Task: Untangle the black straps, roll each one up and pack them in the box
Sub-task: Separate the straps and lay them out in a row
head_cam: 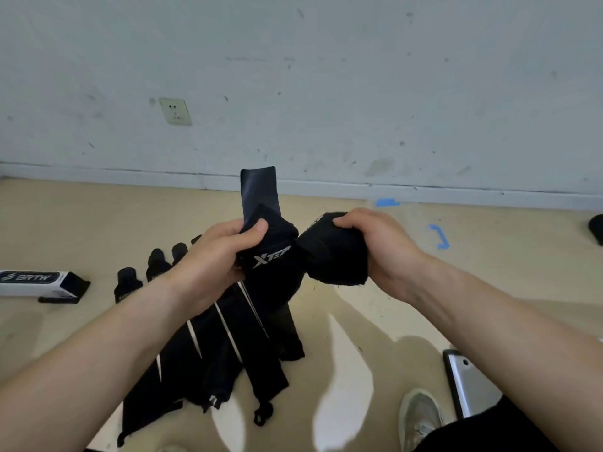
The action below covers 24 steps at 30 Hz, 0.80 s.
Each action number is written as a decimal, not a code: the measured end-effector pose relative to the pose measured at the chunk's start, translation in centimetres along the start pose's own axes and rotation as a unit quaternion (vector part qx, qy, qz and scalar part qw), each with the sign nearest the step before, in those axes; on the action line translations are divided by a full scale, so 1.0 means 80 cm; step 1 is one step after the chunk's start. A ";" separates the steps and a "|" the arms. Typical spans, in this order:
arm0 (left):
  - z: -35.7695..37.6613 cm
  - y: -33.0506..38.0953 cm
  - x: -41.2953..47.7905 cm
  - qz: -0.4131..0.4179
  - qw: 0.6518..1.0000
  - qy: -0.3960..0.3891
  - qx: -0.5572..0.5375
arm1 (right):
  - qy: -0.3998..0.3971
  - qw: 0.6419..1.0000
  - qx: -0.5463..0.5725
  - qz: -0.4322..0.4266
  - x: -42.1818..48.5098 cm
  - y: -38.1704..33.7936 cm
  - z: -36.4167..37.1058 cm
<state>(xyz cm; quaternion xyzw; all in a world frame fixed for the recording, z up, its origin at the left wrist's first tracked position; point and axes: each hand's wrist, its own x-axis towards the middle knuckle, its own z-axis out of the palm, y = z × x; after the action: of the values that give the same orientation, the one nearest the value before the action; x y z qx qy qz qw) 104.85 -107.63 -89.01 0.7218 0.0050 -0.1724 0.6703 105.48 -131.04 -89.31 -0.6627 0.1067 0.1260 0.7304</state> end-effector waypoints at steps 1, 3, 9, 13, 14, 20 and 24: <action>0.000 0.000 0.001 -0.005 1.000 -0.006 -0.019 | 0.005 1.000 -0.007 -0.005 0.002 -0.001 0.001; -0.004 0.000 0.006 -0.003 0.999 -0.003 -0.050 | 0.014 0.999 -0.028 -0.011 0.006 -0.002 0.001; -0.010 0.001 0.012 -0.052 0.993 -0.025 -0.099 | 0.035 0.999 -0.027 -0.016 0.016 0.000 0.000; 0.015 -0.003 0.008 -0.091 0.983 -0.069 -0.144 | 0.003 0.999 0.014 -0.046 0.017 0.001 0.000; 0.020 -0.004 0.008 -0.093 0.981 -0.065 -0.161 | -0.004 0.999 0.013 -0.048 0.017 0.002 0.000; 0.025 -0.002 0.011 -0.135 0.957 -0.028 -0.256 | -0.046 0.995 -0.024 -0.087 0.017 0.004 -0.005; 0.027 -0.006 0.007 -0.159 0.952 -0.042 -0.258 | -0.114 0.982 -0.053 -0.138 0.012 0.004 -0.002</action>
<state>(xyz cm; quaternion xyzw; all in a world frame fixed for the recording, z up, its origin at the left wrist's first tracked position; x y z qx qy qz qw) 104.76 -109.77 -89.74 0.5064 0.1355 -0.2997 0.7971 106.26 -131.16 -89.91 -0.6900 -0.0763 0.1046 0.7122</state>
